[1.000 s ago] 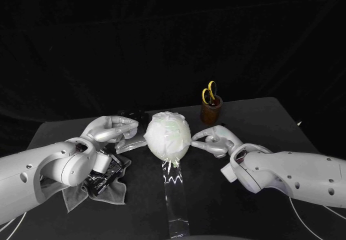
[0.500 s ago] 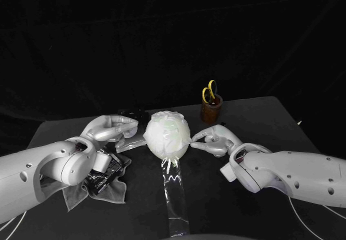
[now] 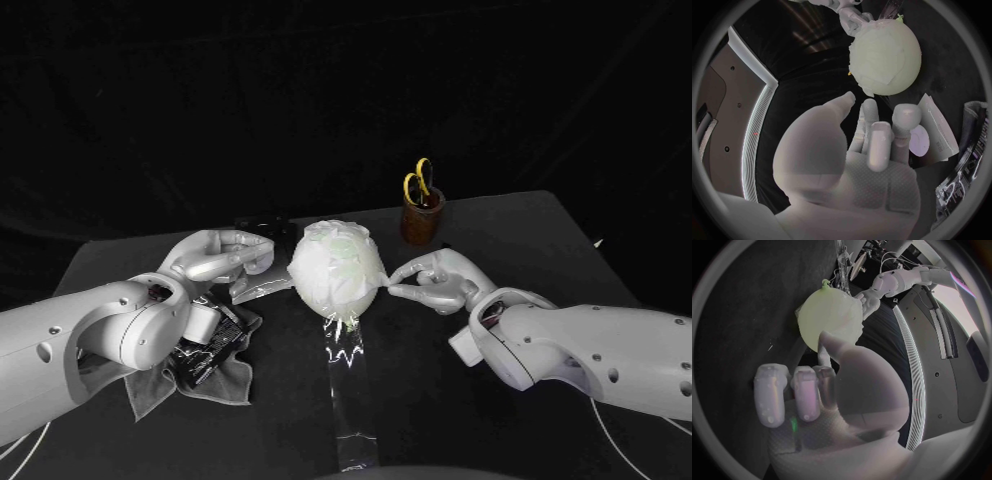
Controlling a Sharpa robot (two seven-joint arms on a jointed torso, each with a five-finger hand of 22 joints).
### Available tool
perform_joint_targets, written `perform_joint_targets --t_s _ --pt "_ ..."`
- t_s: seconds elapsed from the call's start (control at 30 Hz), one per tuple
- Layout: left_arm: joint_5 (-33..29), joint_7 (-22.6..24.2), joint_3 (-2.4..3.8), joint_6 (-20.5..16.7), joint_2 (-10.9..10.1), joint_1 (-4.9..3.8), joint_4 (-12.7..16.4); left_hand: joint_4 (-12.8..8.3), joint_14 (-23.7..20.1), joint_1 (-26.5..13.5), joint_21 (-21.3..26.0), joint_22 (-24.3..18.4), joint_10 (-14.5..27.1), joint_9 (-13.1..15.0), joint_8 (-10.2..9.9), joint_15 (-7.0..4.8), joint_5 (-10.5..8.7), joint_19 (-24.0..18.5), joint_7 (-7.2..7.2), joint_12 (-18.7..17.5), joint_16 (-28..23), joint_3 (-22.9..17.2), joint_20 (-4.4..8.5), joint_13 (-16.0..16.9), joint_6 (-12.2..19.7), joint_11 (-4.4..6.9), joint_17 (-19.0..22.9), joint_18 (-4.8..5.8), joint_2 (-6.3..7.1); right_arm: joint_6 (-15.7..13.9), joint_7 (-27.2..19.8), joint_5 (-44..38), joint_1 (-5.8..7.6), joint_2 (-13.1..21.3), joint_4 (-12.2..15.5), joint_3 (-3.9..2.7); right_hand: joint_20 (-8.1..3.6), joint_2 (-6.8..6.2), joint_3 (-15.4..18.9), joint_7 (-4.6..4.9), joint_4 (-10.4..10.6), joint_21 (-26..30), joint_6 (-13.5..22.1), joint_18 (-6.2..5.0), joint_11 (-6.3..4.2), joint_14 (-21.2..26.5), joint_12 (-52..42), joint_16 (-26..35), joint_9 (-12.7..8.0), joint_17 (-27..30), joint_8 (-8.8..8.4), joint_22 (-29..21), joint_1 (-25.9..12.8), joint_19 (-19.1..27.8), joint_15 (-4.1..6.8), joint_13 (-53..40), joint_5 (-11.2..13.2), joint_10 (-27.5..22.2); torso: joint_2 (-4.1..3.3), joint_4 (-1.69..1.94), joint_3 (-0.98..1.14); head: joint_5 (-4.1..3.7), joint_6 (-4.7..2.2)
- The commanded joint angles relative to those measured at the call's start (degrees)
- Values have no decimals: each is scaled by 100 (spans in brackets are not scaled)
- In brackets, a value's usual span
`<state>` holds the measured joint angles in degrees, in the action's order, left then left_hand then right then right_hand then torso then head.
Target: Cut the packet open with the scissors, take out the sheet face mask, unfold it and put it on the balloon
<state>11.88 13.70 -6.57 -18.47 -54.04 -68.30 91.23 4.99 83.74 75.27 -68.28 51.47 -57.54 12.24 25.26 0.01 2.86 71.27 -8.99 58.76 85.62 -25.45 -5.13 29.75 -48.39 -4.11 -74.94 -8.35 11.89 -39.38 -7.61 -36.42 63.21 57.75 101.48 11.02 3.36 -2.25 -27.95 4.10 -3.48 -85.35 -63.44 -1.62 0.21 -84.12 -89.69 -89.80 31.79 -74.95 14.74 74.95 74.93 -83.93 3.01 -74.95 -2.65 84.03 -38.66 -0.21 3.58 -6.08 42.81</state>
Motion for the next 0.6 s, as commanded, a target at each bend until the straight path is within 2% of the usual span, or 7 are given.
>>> perform_joint_targets --t_s 0.03,0.27,0.3,0.33,0.43,0.53,0.6 --pt "-32 50 1 84 15 0 12 7 136 70 -23 7 49 -8 13 9 -10 25 -3 31 39 36 -9 4 5 0 -123 77 -5 20 -96 -77 -16 60 80 0 -32 49 -49 -22 -6 -13 -32 46 -51 -588 -31 -20 133 -1505 30 1353 -38 -336 46 -1505 -14 597 10 -7 -5 -19 2" --pt "-33 53 -6 96 31 3 2 5 135 83 -24 4 50 -9 14 10 -10 21 -3 33 38 37 -10 4 3 -1 -118 76 -6 -3 -76 -190 -29 90 59 0 -31 -82 -8 32 -57 123 253 14 -8 -588 -31 -20 169 -1505 -51 1306 -128 -254 22 -1505 -11 597 11 6 -2 -55 -23" --pt "-33 53 -7 97 31 4 2 3 133 92 -23 -1 51 -10 15 11 -10 17 -3 34 38 38 -11 4 2 -1 -115 74 -6 -21 -71 -221 -29 90 52 0 -26 -145 43 69 -42 184 316 -1 17 -588 -31 -20 159 -1505 -87 1286 -191 -218 10 -1505 -3 597 11 7 -2 -55 -26" --pt "-33 53 -8 98 29 4 1 3 133 92 -23 -1 51 -10 15 11 -10 17 -3 34 38 38 -11 4 2 -1 -115 74 -6 -73 -62 -289 -30 90 39 0 0 -260 141 188 7 259 578 -17 105 -588 -31 -20 100 -1505 -244 1261 -331 -172 -57 -1505 -7 597 6 6 -1 -51 -30" --pt "-33 54 -10 102 26 5 -2 3 133 92 -23 -1 51 -10 15 11 -10 17 -3 34 38 38 -11 4 2 -1 -115 74 -6 -153 -49 -423 -31 91 17 0 60 -400 241 321 15 359 864 -35 223 -588 40 -20 32 -1505 -419 1227 -416 -109 -150 -1469 -15 567 2 2 -4 -51 -27" --pt "-33 52 -11 103 21 5 2 3 133 92 -23 -1 51 -10 15 11 -10 17 -3 34 38 38 -11 4 2 -1 -115 74 -6 -213 -34 -568 -32 90 -13 0 124 -501 318 426 -1 377 1085 -33 320 -588 99 -20 -29 -1505 -563 1222 -438 -97 -243 -1439 -9 540 0 4 -4 -57 -34" --pt "-33 52 -12 101 17 6 4 0 134 105 -28 4 52 -11 15 11 -10 16 -4 37 39 39 -12 3 1 -1 -117 75 -6 -248 -3 -660 -32 89 -43 0 150 -514 340 449 -7 389 1103 -35 348 -588 105 -20 -42 -1505 -585 1218 -432 -89 -273 -1436 -11 536 -1 2 -5 -59 -26"
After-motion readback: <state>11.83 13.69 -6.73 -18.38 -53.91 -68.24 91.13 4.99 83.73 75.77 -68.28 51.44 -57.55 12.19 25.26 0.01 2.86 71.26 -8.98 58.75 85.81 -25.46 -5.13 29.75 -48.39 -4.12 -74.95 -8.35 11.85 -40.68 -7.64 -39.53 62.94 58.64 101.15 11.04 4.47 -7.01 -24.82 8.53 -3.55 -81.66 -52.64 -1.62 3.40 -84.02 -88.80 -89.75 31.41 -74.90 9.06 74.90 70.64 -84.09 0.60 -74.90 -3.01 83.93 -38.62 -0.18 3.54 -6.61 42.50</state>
